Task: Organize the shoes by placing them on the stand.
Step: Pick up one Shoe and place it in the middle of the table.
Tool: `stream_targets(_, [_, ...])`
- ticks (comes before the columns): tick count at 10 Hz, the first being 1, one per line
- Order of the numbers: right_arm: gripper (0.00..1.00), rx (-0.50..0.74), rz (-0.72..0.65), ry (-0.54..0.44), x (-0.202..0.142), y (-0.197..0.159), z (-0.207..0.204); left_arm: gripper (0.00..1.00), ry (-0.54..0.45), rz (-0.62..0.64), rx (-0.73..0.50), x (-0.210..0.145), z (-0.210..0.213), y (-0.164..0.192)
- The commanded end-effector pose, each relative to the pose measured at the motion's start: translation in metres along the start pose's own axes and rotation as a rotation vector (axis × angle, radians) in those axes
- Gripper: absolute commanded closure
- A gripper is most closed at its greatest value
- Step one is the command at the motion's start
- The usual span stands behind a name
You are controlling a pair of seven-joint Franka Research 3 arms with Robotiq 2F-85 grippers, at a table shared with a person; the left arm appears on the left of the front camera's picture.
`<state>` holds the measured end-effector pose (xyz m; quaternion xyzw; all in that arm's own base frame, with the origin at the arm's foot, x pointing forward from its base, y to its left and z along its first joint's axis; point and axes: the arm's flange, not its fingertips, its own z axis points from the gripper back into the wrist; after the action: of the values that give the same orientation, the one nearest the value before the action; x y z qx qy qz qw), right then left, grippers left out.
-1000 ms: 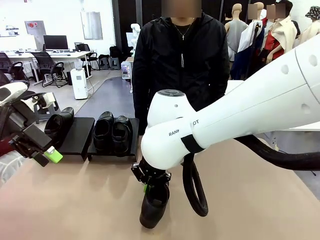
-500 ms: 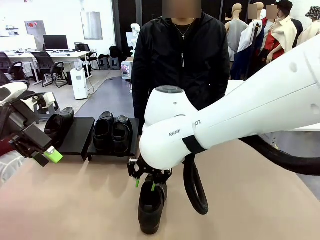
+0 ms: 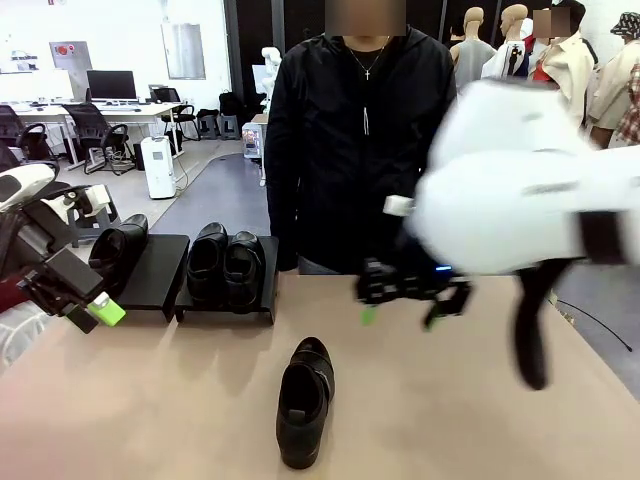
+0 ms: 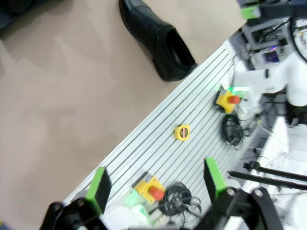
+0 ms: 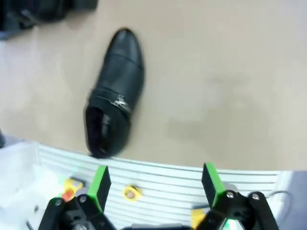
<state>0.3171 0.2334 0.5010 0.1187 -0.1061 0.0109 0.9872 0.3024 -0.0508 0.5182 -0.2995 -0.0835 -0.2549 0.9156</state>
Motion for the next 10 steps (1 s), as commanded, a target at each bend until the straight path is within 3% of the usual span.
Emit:
stream_targets(1, [0.00, 0.137, 0.114, 0.006, -0.006, -0.092, 0.030, 0.00, 0.003, 0.006, -0.009, 0.000, 0.002, 0.000])
stream_targets(3, [0.00, 0.338, 0.127, -0.108, -0.020, -0.166, 0.039, 0.00, 0.003, 0.006, -0.009, 0.000, 0.002, 0.000])
stream_targets(4, [0.00, 0.472, 0.121, -0.111, -0.034, -0.191, 0.041, 0.00, 0.003, 0.006, -0.009, 0.000, 0.002, 0.000])
stream_targets(5, [0.00, 0.506, 0.090, -0.113, -0.041, -0.207, 0.038, 0.00, 0.003, 0.006, -0.009, 0.000, 0.002, 0.000])
stream_targets(6, [0.00, 0.446, 0.030, -0.127, -0.039, -0.208, 0.030, 0.00, 0.003, 0.006, -0.009, 0.000, 0.002, 0.000])
stream_targets(7, [0.00, 0.412, 0.092, -0.149, 0.003, -0.195, 0.076, 0.00, 0.003, 0.006, -0.009, 0.000, 0.002, 0.000])
stream_targets(10, [0.00, 0.412, 0.092, -0.149, 0.003, -0.195, 0.076, 0.00, 0.003, 0.006, -0.009, 0.000, 0.002, 0.000])
